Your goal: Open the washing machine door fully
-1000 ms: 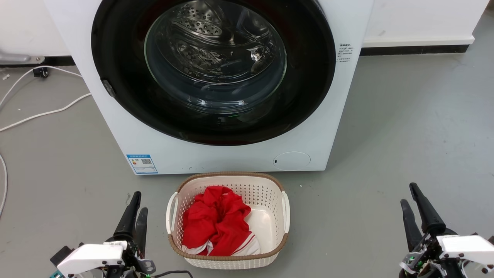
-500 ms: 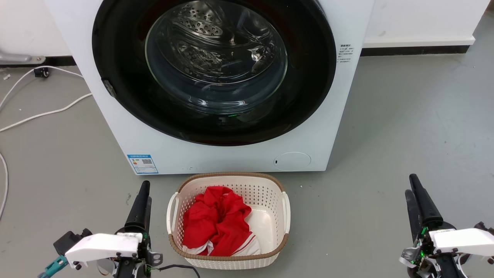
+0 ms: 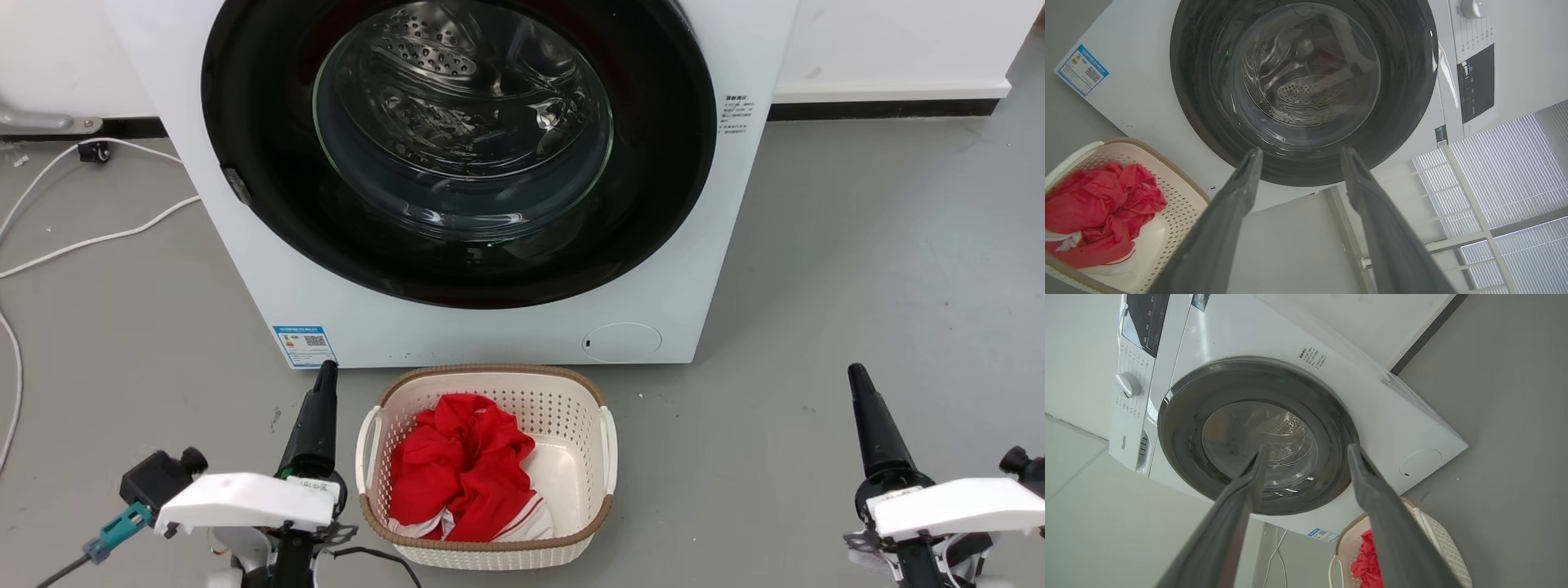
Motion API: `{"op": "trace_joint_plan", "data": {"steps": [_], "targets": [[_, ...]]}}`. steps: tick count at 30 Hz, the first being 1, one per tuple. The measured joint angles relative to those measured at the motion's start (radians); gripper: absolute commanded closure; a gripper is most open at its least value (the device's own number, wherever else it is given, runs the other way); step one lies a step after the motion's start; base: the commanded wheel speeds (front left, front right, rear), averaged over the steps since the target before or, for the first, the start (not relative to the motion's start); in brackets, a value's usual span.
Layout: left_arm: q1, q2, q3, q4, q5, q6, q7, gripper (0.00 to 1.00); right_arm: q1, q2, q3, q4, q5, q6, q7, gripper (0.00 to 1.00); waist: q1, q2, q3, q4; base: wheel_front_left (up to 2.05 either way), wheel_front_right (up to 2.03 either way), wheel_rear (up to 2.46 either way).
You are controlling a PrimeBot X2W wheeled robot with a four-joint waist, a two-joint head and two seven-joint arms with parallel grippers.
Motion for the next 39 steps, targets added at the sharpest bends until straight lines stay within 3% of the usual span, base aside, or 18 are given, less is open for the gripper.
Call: {"op": "trace_joint_plan", "data": {"steps": [13,39], "targets": [[-0.015,0.001,-0.023,0.007,0.258,0.0,-0.046,0.0,0.005,0.001,0.012,-0.028,-0.272,0.0,-0.045,0.0,0.0,0.0,-0.004,0.003,0.0,0.0,0.0],[-0.037,0.001,-0.062,0.038,0.605,-0.001,-0.12,0.0,0.028,0.002,0.024,-0.073,-0.608,0.0,-0.072,0.0,0.0,0.0,-0.009,0.014,0.0,0.0,0.0]]}}
